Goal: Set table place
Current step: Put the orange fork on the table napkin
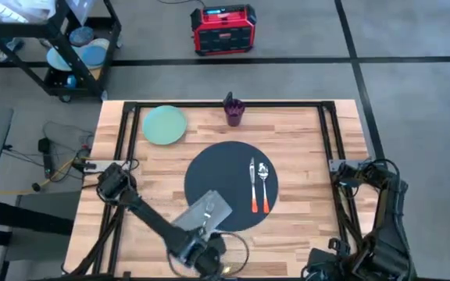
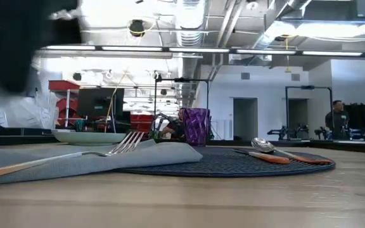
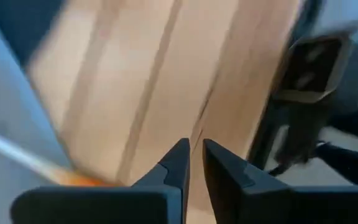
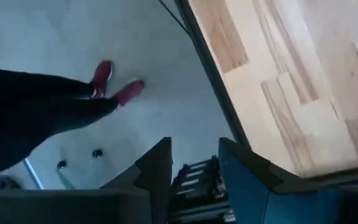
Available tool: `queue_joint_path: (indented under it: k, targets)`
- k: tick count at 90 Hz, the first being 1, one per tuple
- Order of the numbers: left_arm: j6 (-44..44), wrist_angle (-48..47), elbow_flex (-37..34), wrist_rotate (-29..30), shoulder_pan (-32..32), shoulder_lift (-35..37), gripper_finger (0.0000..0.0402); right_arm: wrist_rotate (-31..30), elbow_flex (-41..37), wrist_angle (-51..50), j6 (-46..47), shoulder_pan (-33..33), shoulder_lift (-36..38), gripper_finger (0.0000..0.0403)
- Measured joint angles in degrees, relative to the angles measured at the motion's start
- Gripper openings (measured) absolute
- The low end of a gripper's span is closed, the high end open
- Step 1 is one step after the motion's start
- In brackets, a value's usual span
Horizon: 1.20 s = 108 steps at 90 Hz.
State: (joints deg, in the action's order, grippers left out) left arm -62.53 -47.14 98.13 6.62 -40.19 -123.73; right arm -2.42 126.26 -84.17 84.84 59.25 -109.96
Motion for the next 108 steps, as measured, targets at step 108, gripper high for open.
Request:
queue_joint_path:
  k: [108]
  targets:
    - [-15.04, -8.28, -2.56, -0.8, -2.14, -2.79, 0.0, 0.5, 0.0, -2.12, -8.98, 7.91, 0.18, 0.0119]
